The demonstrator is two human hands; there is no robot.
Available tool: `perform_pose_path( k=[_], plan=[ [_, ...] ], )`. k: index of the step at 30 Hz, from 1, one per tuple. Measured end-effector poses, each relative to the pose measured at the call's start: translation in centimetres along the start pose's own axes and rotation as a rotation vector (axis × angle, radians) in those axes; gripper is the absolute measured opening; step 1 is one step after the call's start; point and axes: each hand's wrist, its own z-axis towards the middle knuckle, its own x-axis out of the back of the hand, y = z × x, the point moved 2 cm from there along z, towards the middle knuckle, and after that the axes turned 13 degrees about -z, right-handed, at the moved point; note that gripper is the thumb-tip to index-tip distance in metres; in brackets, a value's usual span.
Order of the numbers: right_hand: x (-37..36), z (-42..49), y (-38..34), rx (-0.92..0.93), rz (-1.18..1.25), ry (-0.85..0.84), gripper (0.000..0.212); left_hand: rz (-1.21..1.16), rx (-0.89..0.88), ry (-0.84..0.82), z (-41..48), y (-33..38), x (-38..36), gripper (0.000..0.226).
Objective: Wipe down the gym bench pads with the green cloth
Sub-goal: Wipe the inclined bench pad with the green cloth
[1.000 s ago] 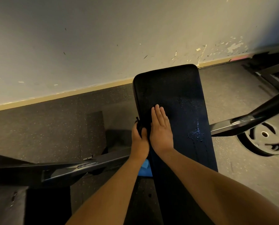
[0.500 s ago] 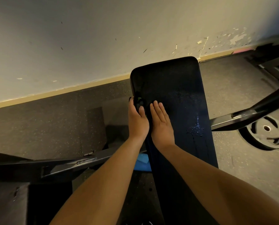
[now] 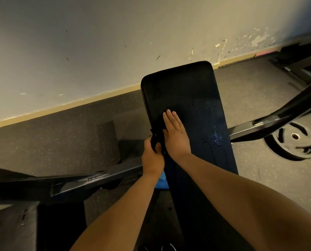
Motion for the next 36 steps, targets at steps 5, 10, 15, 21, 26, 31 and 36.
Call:
perform_pose_path(
  k=[5, 10, 15, 21, 26, 31, 36],
  plan=[
    [1.5, -0.5, -0.5, 0.045, 0.111, 0.071, 0.048, -0.057, -0.199, 0.2, -0.4, 2.9, 0.8, 0.038],
    [2.4, -1.1, -2.1, 0.083, 0.529, -0.037, 0.062, -0.334, -0.195, 0.134, 0.1, 7.3, 0.4, 0.033],
    [2.8, -0.4, -2.6, 0.146, 0.51, -0.038, 0.074, -0.415, -0.163, 0.018, 1.0, 8.2, 0.0, 0.025],
    [2.7, 0.8, -0.2, 0.074, 0.127, 0.212, 0.055, -0.25, -0.18, 0.112, 2.4, 6.3, 0.6, 0.032],
    [2.6, 1.0, 2.6, -0.139, 0.096, 0.175, 0.052, 0.105, -0.2, -0.093, 3.4, 3.8, -0.4, 0.072],
    [1.0, 1.3, -0.1, 0.1, 0.002, 0.116, 0.055, 0.206, -0.273, -0.07, 3.0, 3.5, -0.4, 0.076],
    [2.1, 2.3, 3.6, 0.209, -0.217, 0.107, 0.083, 0.493, -0.334, -0.131, 3.2, 4.2, -1.0, 0.087]
  ],
)
